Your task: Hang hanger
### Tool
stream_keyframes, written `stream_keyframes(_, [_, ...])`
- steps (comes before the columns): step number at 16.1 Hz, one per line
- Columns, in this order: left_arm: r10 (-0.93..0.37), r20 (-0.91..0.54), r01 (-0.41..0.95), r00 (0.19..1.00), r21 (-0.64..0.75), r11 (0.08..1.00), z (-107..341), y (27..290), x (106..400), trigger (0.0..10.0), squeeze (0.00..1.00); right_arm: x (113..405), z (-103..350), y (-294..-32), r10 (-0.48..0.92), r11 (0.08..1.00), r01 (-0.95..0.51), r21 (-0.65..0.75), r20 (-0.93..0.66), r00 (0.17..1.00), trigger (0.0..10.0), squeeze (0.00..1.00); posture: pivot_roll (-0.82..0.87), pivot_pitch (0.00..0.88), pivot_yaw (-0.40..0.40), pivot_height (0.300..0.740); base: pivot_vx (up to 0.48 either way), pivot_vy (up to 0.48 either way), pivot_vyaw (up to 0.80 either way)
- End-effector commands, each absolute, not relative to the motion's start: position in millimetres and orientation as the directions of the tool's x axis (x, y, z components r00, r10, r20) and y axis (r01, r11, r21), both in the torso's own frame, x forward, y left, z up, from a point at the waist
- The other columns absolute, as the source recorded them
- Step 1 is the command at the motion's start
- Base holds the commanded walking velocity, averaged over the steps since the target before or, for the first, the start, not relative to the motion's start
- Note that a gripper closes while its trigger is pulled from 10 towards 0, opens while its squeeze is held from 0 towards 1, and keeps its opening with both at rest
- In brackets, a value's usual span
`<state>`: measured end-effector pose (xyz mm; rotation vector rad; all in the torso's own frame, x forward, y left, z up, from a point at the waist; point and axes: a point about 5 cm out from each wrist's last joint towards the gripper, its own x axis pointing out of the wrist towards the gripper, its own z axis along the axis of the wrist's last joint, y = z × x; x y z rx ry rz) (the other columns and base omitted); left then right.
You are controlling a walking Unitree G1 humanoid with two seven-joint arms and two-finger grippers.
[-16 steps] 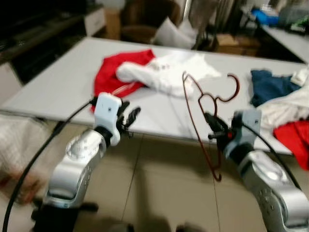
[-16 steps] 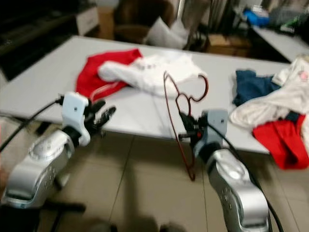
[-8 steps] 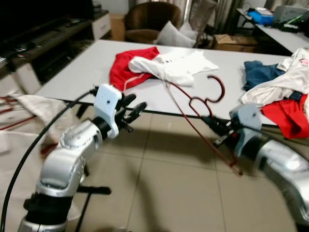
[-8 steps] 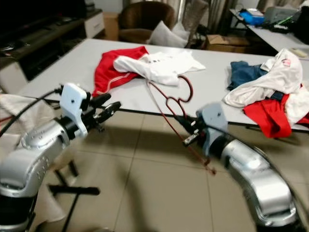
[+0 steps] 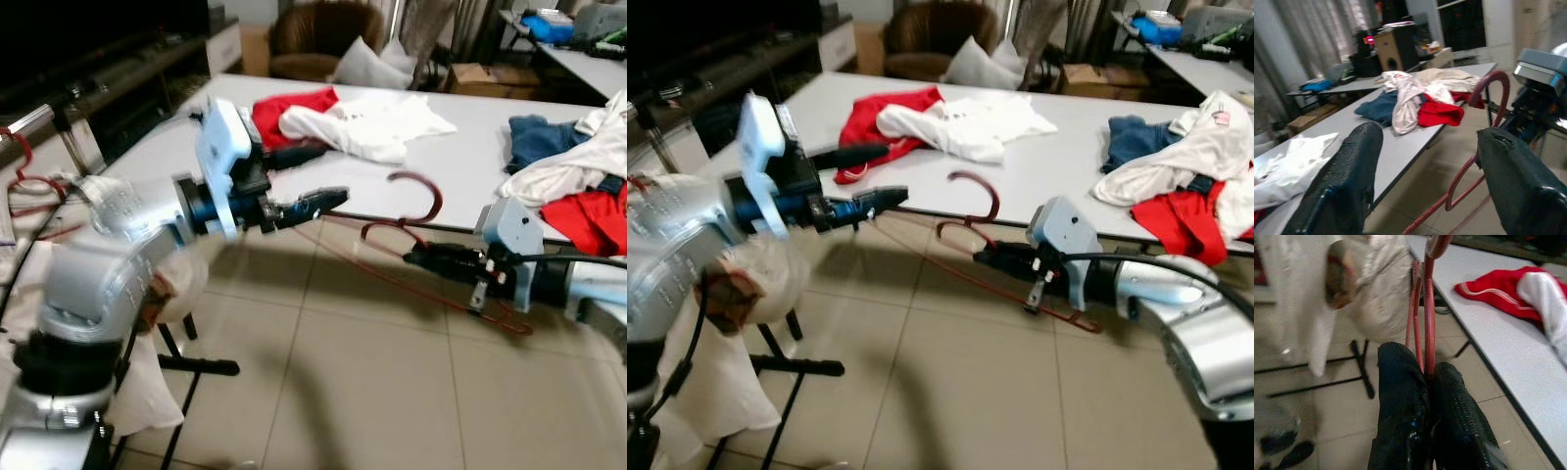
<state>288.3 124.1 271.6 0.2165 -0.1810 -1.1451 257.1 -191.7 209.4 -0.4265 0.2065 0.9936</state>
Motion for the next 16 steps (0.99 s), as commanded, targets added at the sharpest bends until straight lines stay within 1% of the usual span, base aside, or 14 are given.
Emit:
stream_keyframes(1, [-0.933, 0.03, 0.888, 0.358, 0.296, 0.351, 286, 121, 292, 10.0, 0.73, 256, 220, -193, 0.799, 0.394, -0.876, -0.276, -0.368, 0.476, 10.0, 0.0, -0.14, 0.0, 0.006, 0.719, 0.0, 0.0, 0.0])
stream_keyframes(2, [-0.945, 0.042, 0.902, 0.325, 0.287, 0.323, 292, 118, 293, 10.0, 0.35, 255, 222, -194, 0.809, 0.355, -0.894, -0.274, -0.389, 0.44, 10.0, 0.0, -0.14, 0.0, 0.012, 0.719, 0.0, 0.0, 0.0])
stream_keyframes(3, [-0.96, 0.034, 0.922, 0.279, 0.27, 0.277, 296, 114, 292, 10.0, 0.12, 258, 225, -194, 0.816, 0.334, -0.899, -0.283, -0.391, 0.426, 10.0, 0.0, -0.14, 0.0, 0.012, 0.719, 0.0, 0.0, 0.0])
stream_keyframes(4, [-0.964, -0.032, 0.929, 0.265, 0.277, 0.246, 292, 113, 292, 10.0, 0.0, 260, 229, -194, 0.823, 0.315, -0.902, -0.295, -0.389, 0.415, 10.0, 0.0, -0.14, 0.0, 0.011, 0.719, 0.0, 0.0, 0.0])
stream_keyframes(5, [-0.956, -0.122, 0.93, 0.267, 0.294, 0.222, 279, 111, 295, 10.0, 0.0, 262, 232, -193, 0.83, 0.3, -0.903, -0.308, -0.382, 0.406, 10.0, 0.0, -0.14, 0.0, 0.01, 0.719, 0.0, 0.0, 0.0])
stream_keyframes(6, [-0.947, -0.184, 0.938, 0.263, 0.277, 0.207, 266, 112, 297, 10.0, 0.0, 264, 235, -191, 0.836, 0.289, -0.903, -0.318, -0.376, 0.4, 10.0, 0.0, -0.14, 0.0, 0.008, 0.719, 0.0, 0.0, 0.0])
stream_keyframes(7, [-0.95, -0.205, 0.953, 0.236, 0.24, 0.185, 259, 113, 296, 10.0, 0.0, 264, 236, -190, 0.84, 0.282, -0.904, -0.322, -0.373, 0.395, 10.0, 0.0, -0.14, 0.0, 0.008, 0.719, 0.0, 0.0, 0.0])
stream_keyframes(8, [-0.956, -0.204, 0.966, 0.21, 0.197, 0.17, 254, 113, 296, 8.4, 0.0, 264, 238, -189, 0.846, 0.273, -0.904, -0.328, -0.366, 0.388, 10.0, 0.0, -0.15, 0.0, 0.01, 0.719, 0.0, 0.0, 0.0])
stream_keyframes(9, [-0.958, -0.202, 0.97, 0.205, 0.173, 0.171, 250, 112, 297, 2.5, 0.0, 265, 240, -187, 0.853, 0.264, -0.904, -0.335, -0.357, 0.381, 10.0, 0.0, -0.15, 0.0, 0.01, 0.719, 0.0, 0.0, 0.0])
stream_keyframes(10, [-0.956, -0.208, 0.969, 0.209, 0.177, 0.173, 246, 109, 300, 0.0, 0.0, 265, 241, -185, 0.86, 0.253, -0.906, -0.34, -0.35, 0.371, 10.0, 0.0, -0.15, 0.0, 0.01, 0.719, 0.0, 0.0, 0.0])
stream_keyframes(14, [-0.954, -0.213, 0.965, 0.213, 0.198, 0.172, 243, 105, 306, 0.0, 0.0, 264, 243, -179, 0.871, 0.228, -0.908, -0.351, -0.343, 0.351, 10.0, 0.0, -0.15, 0.0, 0.015, 0.719, 0.0, 0.0, 0.0])
stream_keyframes(16, [-0.959, -0.209, 0.971, 0.189, 0.188, 0.15, 244, 103, 305, 0.0, 0.0, 265, 244, -178, 0.873, 0.226, -0.907, -0.355, -0.339, 0.35, 10.0, 0.0, -0.15, 0.0, 0.017, 0.719, 0.0, 0.0, 0.0])
